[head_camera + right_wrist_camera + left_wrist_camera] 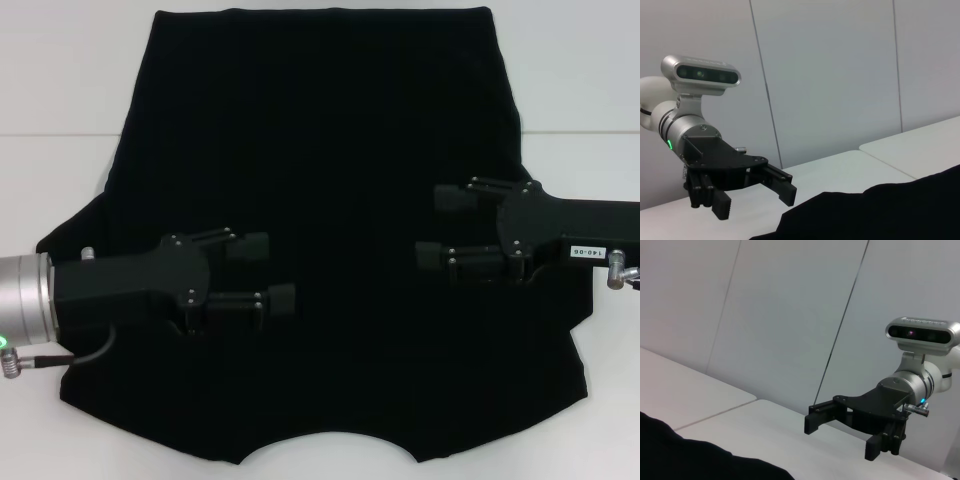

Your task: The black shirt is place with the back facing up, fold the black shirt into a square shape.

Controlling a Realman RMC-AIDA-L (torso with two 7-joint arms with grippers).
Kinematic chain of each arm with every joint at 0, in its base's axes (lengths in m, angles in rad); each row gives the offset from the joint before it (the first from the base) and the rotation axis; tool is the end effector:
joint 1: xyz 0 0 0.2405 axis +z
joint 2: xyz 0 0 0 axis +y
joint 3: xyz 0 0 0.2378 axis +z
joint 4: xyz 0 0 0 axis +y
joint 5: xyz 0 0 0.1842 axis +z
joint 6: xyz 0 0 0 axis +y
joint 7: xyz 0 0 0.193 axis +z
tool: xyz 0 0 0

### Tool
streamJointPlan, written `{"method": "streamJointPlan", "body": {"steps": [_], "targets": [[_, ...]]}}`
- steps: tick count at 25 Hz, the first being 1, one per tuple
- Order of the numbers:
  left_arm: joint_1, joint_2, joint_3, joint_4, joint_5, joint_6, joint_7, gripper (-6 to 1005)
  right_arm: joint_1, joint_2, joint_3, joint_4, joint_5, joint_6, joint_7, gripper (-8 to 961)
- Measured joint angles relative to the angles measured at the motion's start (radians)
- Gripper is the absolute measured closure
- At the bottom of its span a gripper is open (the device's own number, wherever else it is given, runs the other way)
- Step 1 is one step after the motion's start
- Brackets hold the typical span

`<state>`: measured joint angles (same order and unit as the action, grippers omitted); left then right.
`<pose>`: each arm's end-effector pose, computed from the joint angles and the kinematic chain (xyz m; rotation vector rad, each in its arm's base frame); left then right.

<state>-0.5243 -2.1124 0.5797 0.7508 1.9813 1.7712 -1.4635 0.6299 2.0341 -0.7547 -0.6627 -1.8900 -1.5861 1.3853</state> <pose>-0.1830 0.3015 -0.0132 -2.7524 -0.6234 -0.9434 0.1692 0.3426 -0.0170 -2.7740 0.4197 0.7875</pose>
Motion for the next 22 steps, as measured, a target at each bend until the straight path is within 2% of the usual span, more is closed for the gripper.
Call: {"method": "streamJointPlan", "body": {"steps": [17, 22], "targets": [[0.004, 0.002, 0.001, 0.003, 0.011, -0.012, 0.001, 123, 0.003, 0.010, -0.007, 0.001, -0.003, 0.010, 0.003, 24], [0.005, 0.008, -0.050, 0.013, 0.011, -0.046, -0.054, 122, 0.009, 0.023, -0.001, 0.001, -0.001, 0.014, 0.009, 24]]}}
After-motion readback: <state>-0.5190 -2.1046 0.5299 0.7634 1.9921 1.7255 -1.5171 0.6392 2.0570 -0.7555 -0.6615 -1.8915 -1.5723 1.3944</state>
